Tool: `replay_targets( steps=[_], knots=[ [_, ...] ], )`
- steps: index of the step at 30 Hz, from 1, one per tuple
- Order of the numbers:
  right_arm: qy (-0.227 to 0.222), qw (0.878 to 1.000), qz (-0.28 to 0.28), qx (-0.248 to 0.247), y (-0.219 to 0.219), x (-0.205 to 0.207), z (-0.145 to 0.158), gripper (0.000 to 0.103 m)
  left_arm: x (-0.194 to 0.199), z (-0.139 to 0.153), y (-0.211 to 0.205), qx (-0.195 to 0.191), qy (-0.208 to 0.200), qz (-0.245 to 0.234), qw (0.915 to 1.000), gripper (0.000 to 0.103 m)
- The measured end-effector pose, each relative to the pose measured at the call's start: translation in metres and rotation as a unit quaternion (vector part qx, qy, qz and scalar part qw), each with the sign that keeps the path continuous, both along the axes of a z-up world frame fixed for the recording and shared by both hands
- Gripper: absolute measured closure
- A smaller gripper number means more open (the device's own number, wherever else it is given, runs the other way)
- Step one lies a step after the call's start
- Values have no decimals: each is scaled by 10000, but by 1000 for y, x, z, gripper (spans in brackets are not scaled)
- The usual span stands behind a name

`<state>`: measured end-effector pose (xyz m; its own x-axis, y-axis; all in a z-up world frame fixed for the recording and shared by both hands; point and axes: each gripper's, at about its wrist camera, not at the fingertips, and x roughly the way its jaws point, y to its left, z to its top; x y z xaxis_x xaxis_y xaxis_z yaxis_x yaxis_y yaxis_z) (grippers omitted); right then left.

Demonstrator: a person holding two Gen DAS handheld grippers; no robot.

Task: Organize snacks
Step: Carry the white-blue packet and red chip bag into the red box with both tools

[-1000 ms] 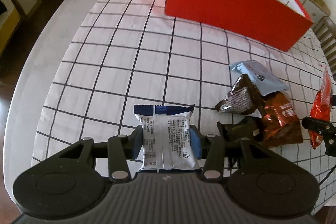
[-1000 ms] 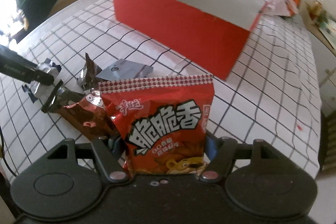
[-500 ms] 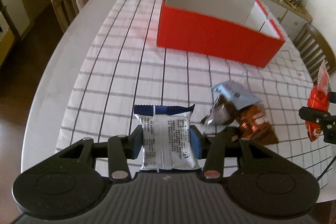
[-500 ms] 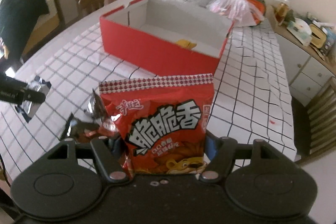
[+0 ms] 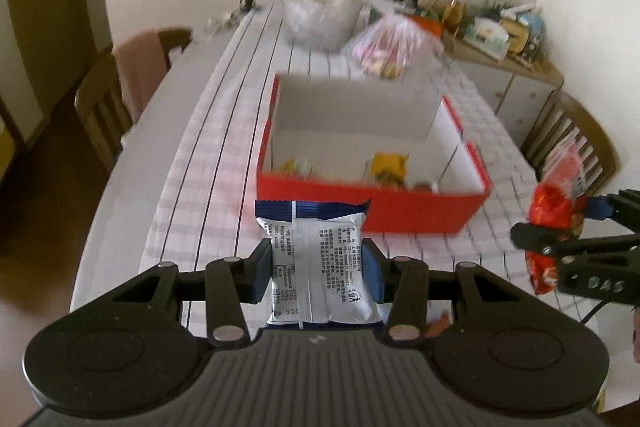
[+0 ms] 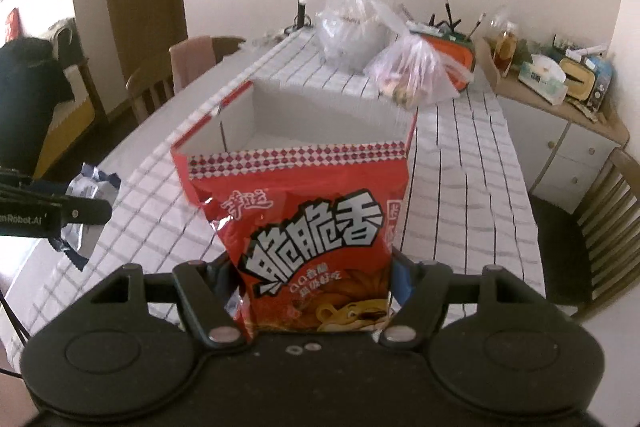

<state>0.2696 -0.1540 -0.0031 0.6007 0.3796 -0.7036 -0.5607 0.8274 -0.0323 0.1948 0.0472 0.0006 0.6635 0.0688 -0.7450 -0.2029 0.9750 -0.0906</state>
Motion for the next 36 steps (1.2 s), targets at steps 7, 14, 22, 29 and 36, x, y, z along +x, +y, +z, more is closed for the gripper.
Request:
replay_targets(
  steps=[7,14,22,29,36],
  knots=[
    [-156,9998,-88,85,11,43,13,32,50,16,1,174,-135,2,9998,58],
    [-66,9998,-181,45,18,89,7,32,97,14,1,339,-91,1,9994,58],
    [149,9997,-179,-57,30,137,-9,32,145,-5,6,433,194,-21,9989,58],
    [394,9988,-200,-191,45,169,-33,32,179,-31,16,430,518,22,9977,58],
    [590,9976,-83,-366,62,187,-58,30,203,-54,20,444,850,69,9954,58]
  ],
)
